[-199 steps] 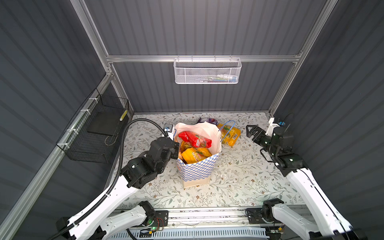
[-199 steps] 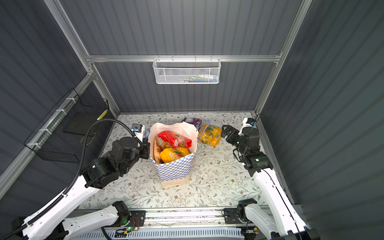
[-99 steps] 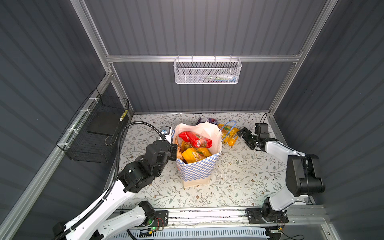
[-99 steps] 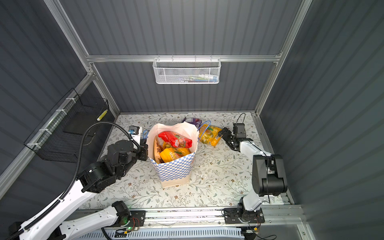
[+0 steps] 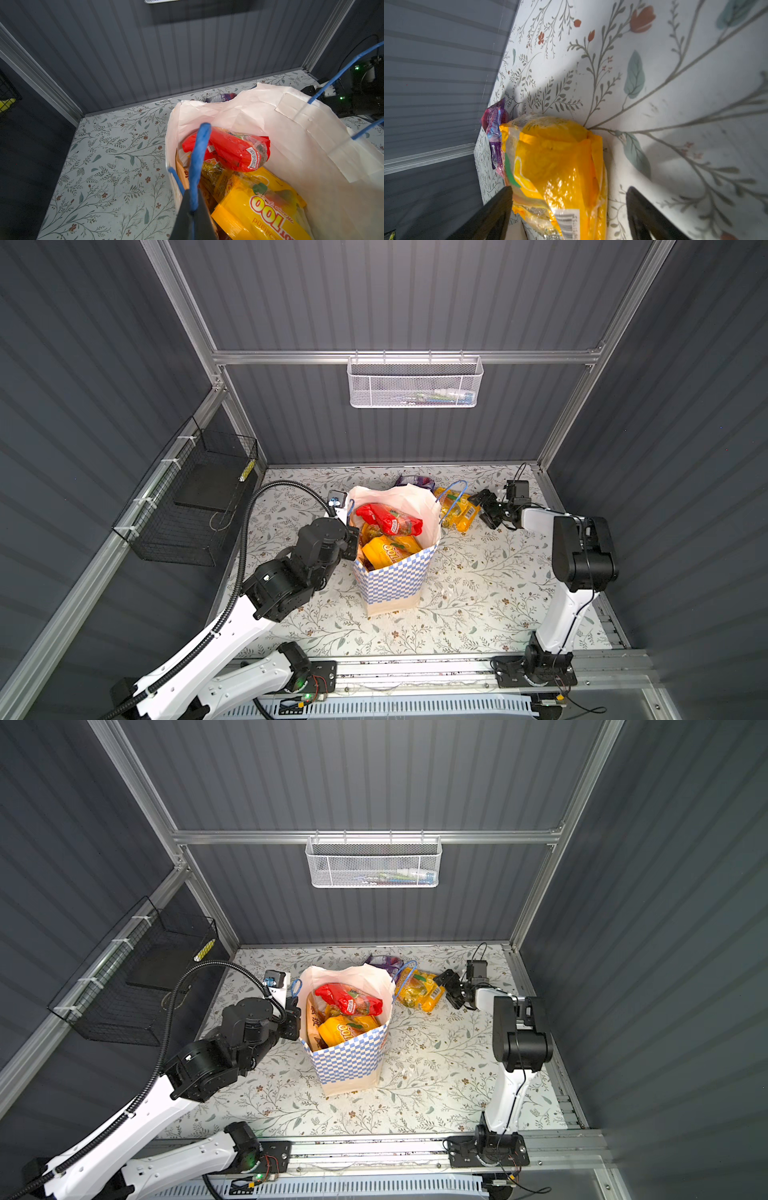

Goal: Place the snacks into the paper bag
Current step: 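Move the right gripper to the yellow gummy bag and grasp it, then lift the yellow gummy bag with the right gripper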

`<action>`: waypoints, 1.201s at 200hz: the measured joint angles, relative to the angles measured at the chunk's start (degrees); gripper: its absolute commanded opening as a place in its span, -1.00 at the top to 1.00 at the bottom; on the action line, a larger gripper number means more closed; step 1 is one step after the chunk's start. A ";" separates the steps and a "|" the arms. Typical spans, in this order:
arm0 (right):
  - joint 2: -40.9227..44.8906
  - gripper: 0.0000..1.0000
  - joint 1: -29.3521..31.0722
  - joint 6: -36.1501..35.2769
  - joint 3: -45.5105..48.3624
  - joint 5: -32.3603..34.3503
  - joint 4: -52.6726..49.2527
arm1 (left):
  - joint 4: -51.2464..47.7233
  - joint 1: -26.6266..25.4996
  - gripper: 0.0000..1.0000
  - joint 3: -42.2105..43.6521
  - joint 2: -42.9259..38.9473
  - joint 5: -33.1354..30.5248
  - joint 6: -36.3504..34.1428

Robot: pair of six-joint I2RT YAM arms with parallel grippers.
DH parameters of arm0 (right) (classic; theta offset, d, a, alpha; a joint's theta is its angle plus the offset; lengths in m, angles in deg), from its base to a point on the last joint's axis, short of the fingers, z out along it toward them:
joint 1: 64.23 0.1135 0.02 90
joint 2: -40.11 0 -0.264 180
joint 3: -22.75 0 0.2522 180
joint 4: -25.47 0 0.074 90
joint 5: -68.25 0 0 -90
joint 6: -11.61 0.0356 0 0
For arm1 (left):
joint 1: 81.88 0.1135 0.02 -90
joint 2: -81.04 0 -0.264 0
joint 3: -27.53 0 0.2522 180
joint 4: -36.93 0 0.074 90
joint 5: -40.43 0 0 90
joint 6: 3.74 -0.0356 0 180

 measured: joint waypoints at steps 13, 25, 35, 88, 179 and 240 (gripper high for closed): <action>-1.29 -0.77 -0.07 0.37 -1.18 -0.61 0.22 | 0.02 0.00 1.00 0.00 0.00 0.15 0.00; -2.29 -0.76 -0.11 0.81 -1.70 -1.36 0.72 | 0.02 0.00 1.00 0.00 0.00 0.15 0.00; -3.04 -0.75 -0.11 1.16 -1.77 -1.86 1.29 | 0.02 0.00 1.00 0.00 0.00 0.15 0.00; -5.62 -0.55 0.00 2.64 -3.96 -4.39 2.14 | 0.04 0.00 1.00 0.00 -0.02 0.15 -0.02; -7.17 0.23 0.09 7.21 0.24 -9.64 13.42 | 0.00 0.00 1.00 0.00 -0.48 0.13 -0.42; -1.40 0.68 0.37 9.38 6.78 -11.50 18.36 | 0.00 0.00 1.00 0.00 -0.57 0.13 -0.46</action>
